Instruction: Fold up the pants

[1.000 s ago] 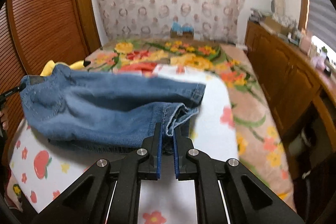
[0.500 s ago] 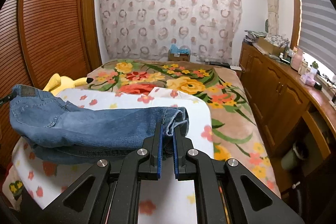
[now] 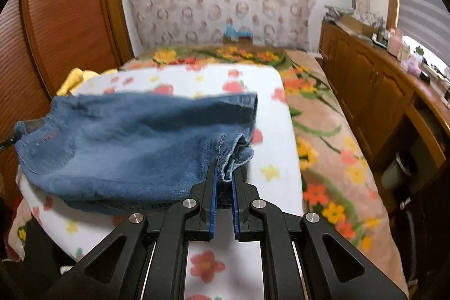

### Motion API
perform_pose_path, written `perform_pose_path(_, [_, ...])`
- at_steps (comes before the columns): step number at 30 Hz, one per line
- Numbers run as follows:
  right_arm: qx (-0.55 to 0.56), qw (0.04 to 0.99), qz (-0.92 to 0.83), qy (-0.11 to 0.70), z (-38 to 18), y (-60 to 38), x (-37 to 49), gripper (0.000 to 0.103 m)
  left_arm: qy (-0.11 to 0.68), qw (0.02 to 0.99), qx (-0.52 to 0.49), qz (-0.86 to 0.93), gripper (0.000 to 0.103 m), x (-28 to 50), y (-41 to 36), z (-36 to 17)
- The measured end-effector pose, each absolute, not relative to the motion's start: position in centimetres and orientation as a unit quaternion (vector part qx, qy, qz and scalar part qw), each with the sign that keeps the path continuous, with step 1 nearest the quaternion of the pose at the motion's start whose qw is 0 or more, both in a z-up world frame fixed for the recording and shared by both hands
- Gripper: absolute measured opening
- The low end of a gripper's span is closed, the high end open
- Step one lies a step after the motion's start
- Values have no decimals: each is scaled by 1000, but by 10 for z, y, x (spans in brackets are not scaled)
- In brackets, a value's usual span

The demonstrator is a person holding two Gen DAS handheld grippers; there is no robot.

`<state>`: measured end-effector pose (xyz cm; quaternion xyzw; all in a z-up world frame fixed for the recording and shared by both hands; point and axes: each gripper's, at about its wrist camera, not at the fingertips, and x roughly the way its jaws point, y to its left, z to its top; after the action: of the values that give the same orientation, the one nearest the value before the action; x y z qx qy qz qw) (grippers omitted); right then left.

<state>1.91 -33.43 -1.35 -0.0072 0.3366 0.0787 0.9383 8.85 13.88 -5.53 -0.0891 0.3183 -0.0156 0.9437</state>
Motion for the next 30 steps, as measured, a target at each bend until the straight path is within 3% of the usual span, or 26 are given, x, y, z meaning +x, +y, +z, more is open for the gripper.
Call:
perform_pose_path(6, [14,937,85,337,-11,-339,30,8,330,940,-88,-16,20,83,142,-63])
perform_pose_path(9, [20,937,87,337,-9,-344,27,9,330,940,-80,-11,28,79,144,-63])
perform_pose_path(15, [24,935,83,343,-26,-340,13,13,318,945,-76,-9,54,65,151,-58])
perform_pose_path(17, [26,935,83,343,-28,-340,13,14,313,947,-76,-10,78,62,151,-54])
perform_pose_path(18, [28,935,82,343,-28,-340,12,15,308,948,-76,-13,80,61,150,-52])
perform_pose_path(30, [35,938,90,332,-27,-332,0,30,314,944,-47,-86,87,77,85,-54])
